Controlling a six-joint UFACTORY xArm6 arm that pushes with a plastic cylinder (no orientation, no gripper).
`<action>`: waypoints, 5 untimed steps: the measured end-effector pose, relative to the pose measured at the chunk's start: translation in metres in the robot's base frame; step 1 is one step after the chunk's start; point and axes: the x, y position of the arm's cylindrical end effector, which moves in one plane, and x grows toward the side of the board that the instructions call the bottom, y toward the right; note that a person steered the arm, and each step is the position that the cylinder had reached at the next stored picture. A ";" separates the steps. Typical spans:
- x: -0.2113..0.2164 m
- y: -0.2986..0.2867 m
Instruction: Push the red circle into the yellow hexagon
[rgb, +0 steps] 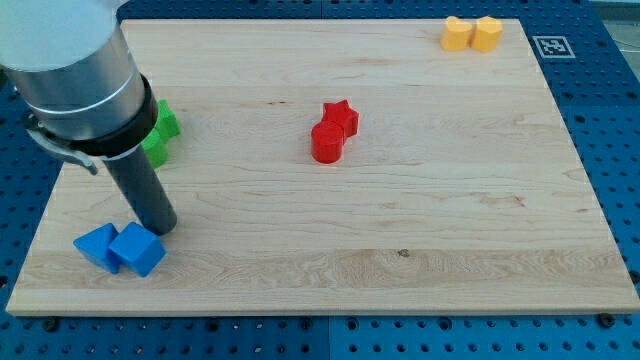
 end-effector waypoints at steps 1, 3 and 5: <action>-0.028 0.031; -0.055 0.080; -0.093 0.158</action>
